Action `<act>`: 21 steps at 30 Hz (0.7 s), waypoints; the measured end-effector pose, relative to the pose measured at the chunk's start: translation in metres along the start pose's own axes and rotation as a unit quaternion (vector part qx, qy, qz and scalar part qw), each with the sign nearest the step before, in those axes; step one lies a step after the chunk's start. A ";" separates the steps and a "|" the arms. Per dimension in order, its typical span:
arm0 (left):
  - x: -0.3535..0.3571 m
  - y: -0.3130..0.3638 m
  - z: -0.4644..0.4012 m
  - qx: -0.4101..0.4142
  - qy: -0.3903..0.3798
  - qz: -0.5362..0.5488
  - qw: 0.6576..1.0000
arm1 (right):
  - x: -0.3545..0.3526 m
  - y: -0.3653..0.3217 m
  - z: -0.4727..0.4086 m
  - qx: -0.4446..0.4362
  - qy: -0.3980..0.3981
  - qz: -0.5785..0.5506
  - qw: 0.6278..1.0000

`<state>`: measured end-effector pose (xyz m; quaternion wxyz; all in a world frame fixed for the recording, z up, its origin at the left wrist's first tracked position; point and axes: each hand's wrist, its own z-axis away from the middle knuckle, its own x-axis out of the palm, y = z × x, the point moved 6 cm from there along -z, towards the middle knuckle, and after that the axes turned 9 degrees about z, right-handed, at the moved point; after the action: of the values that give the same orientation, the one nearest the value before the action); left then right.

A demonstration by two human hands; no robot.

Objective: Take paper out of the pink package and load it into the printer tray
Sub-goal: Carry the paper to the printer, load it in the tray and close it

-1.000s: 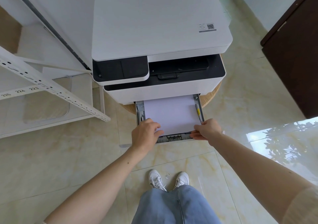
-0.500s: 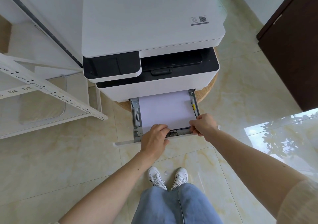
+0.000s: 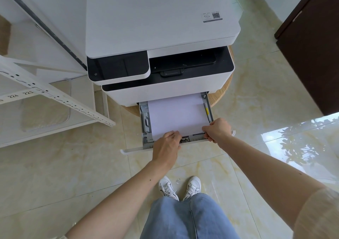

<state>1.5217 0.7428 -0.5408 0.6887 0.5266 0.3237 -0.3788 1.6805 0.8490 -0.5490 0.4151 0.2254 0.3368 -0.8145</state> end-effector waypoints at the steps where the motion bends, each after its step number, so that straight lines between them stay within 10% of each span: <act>1: 0.001 0.000 0.000 0.000 0.002 -0.003 1.000 | 0.000 0.000 -0.001 -0.002 0.003 0.006 1.000; 21: 0.003 -0.019 0.001 -0.030 0.031 0.060 0.997 | -0.004 -0.005 -0.001 -0.091 0.118 0.168 0.974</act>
<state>1.5068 0.7381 -0.5524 0.7155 0.5357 0.3239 -0.3102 1.6789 0.8540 -0.5457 0.5224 0.3347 0.4129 -0.6668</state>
